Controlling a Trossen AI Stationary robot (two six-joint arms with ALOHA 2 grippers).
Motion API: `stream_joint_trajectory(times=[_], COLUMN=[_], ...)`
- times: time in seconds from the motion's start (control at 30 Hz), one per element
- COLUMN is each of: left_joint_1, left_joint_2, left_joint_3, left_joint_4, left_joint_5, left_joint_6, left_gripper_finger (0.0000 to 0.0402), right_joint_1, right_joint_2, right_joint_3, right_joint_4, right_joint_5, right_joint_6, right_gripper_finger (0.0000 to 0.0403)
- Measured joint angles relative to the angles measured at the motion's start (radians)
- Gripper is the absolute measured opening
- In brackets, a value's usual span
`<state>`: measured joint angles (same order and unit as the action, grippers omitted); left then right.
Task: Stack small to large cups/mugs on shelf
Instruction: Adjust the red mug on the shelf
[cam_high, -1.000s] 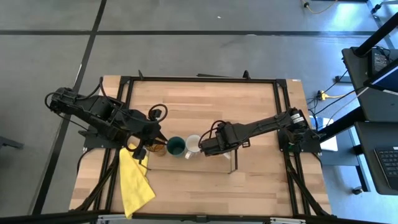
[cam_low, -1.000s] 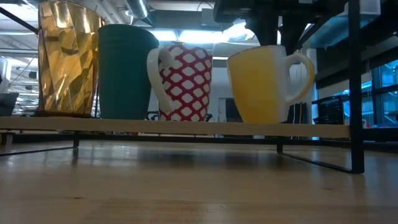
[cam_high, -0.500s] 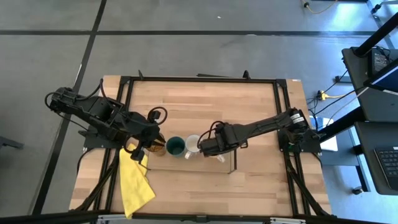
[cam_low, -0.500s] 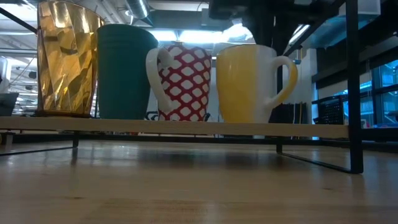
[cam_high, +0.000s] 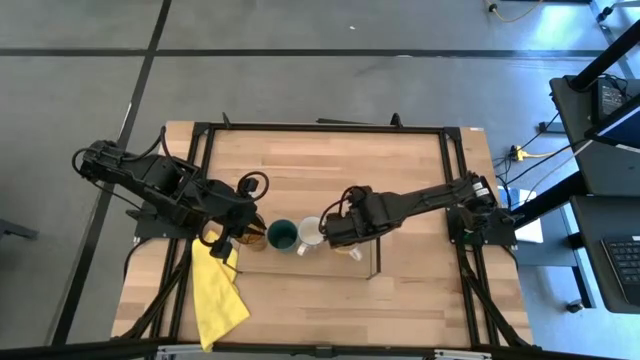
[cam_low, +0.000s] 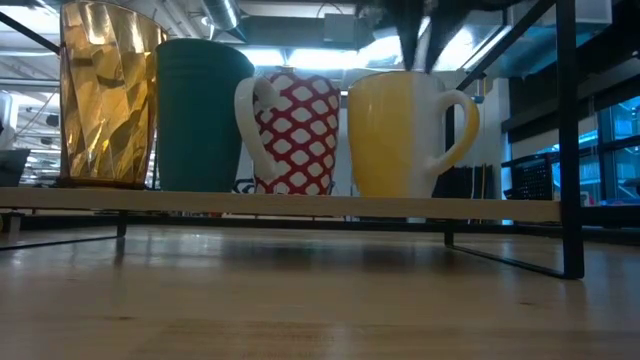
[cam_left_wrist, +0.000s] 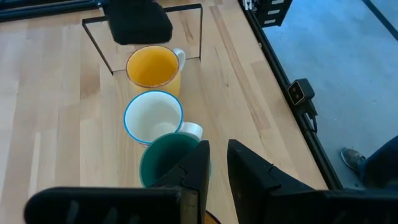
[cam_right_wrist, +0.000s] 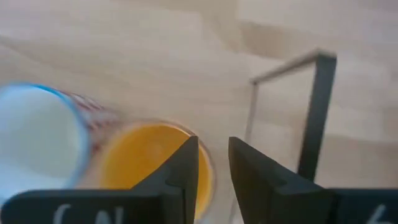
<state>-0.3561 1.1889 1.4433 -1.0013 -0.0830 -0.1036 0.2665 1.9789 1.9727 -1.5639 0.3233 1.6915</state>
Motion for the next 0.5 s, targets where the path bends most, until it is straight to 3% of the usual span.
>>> stream_joint_trajectory(times=[0.2,0.5], left_joint_1=[0.000,0.019], left_joint_2=[0.000,0.001], left_joint_3=[0.000,0.000], left_joint_4=[0.000,-0.047], left_joint_5=[0.000,-0.099], left_joint_6=[0.000,0.102], left_gripper_finger=[0.0051,0.0051], right_joint_1=[0.000,0.005], right_joint_2=[0.000,0.000], right_joint_3=[0.122,0.158], right_joint_4=[0.053,0.404], right_joint_5=[0.104,0.141], right_joint_6=[-0.100,-0.358], right_gripper_finger=[0.0092,0.0092])
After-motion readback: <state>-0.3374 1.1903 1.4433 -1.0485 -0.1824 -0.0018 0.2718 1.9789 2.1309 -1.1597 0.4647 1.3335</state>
